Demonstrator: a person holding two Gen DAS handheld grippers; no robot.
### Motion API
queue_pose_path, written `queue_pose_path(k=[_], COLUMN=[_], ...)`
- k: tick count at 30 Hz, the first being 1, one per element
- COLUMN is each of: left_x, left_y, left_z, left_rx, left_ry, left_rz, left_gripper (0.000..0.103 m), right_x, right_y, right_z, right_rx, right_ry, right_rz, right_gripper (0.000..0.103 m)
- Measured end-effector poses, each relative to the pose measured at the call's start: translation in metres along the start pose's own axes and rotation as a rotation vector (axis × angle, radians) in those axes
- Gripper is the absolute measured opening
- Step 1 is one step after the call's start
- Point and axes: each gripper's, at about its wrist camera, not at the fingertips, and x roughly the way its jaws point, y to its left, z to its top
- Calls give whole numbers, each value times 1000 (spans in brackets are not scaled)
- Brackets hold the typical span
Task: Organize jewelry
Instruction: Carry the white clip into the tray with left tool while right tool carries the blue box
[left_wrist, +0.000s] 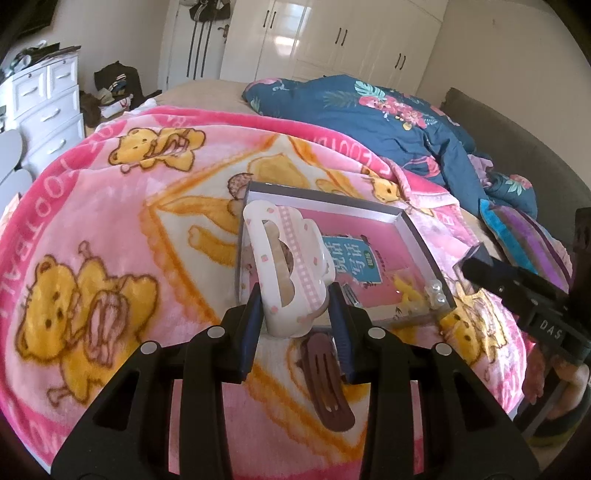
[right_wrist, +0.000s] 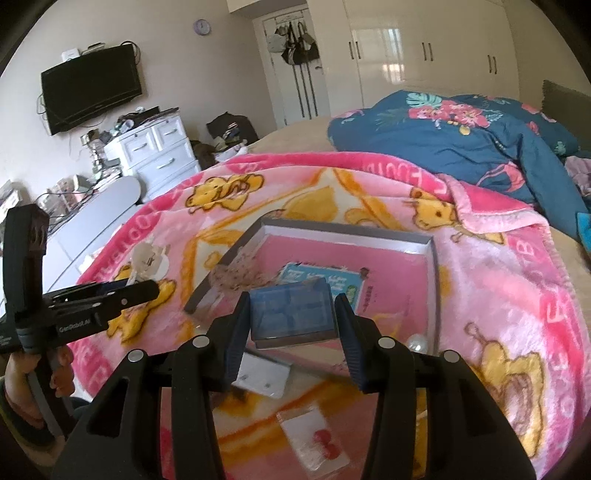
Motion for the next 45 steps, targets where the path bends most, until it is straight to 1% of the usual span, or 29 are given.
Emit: queue_pose_path(k=[7, 13, 16, 19, 22, 25, 28, 31, 34, 36, 45], left_x=[26, 60, 74, 88, 100, 112, 123, 128, 130, 131, 131], left_y=[-3, -6, -6, -4, -5, -4, -4, -3, -3, -1, 5], left_z=[4, 2, 3, 6, 10, 12, 12, 12, 14, 15, 13], left_rx=[11, 34, 46, 40, 64, 66, 78, 80, 80, 71, 58], left_ry=[36, 101, 121, 152, 172, 195, 211, 209, 203, 206, 213], left_rz=[-6, 0, 17, 14, 38, 38, 56, 64, 73, 78, 82], left_gripper=[27, 27, 27, 27, 27, 27, 27, 27, 27, 27, 27], right_x=[18, 48, 63, 77, 86, 92, 94, 98, 104, 107, 118], right_y=[-15, -30, -40, -54, -63, -71, -76, -81, -78, -78, -69], right_z=[4, -3, -8, -14, -18, -21, -21, -22, -22, -22, -24], right_rx=[22, 53, 94, 169, 219, 241, 233, 240, 207, 213, 205], right_ry=[16, 76, 107, 126, 141, 158, 160, 168, 181, 185, 201], right_rz=[-33, -64, -87, -104, -118, -143, -171, -173, -195, -181, -175], right_gripper=[44, 44, 44, 44, 44, 44, 44, 44, 44, 44, 45])
